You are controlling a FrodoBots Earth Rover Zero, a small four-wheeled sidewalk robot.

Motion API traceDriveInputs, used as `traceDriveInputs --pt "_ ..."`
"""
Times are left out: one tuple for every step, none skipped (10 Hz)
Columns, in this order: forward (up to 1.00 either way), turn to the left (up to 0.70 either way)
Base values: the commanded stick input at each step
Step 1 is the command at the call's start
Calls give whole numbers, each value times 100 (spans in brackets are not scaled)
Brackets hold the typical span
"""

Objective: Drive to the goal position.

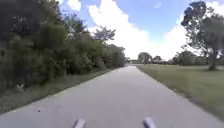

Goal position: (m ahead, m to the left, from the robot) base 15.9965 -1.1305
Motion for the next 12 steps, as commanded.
traceDriveInputs --pt "70 -33" --pt "70 -33" --pt "70 -33" --pt "70 -33" --pt "70 -8" --pt "70 2" --pt "70 2" --pt "70 2" --pt "70 2" --pt "70 2" --pt "70 2" --pt "70 2"
